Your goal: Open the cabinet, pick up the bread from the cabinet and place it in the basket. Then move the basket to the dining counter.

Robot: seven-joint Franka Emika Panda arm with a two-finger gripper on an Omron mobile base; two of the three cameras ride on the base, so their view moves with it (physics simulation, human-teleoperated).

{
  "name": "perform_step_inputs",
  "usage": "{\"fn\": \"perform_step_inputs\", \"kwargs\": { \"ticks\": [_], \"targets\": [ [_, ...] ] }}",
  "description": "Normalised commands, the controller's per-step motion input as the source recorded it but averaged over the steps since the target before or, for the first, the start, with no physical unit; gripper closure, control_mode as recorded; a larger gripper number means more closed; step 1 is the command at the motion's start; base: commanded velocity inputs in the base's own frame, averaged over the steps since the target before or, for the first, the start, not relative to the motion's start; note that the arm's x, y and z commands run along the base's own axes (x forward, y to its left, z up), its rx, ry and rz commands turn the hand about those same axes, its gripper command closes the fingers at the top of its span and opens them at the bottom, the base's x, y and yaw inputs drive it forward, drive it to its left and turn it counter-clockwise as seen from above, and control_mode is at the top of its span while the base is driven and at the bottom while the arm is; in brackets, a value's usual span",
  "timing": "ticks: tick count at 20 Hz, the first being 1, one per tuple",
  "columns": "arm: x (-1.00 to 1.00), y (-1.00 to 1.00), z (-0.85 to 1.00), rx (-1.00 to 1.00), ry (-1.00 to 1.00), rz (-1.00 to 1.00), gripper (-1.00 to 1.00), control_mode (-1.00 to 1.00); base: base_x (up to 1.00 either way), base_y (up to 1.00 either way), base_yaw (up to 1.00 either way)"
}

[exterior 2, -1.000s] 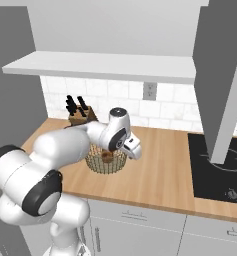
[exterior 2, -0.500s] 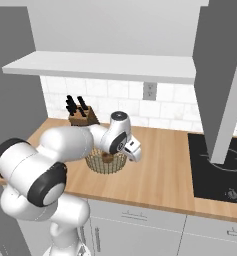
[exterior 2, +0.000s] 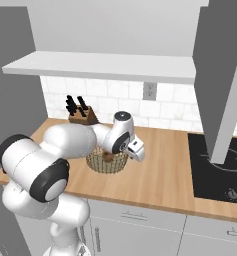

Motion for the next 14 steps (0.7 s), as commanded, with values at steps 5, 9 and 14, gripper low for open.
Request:
{"fn": "perform_step_inputs", "kwargs": {
  "ticks": [5, 9, 14],
  "targets": [
    [0.00, 0.00, 0.00, 0.00, 0.00, 0.00, 1.00, -1.00, 0.00, 0.00, 0.00],
    [0.00, 0.00, 0.00, 0.00, 0.00, 0.00, 1.00, -1.00, 0.00, 0.00, 0.00],
    [0.00, 0.00, 0.00, 0.00, 0.00, 0.00, 1.00, -1.00, 0.00, 0.00, 0.00]
  ]
}}
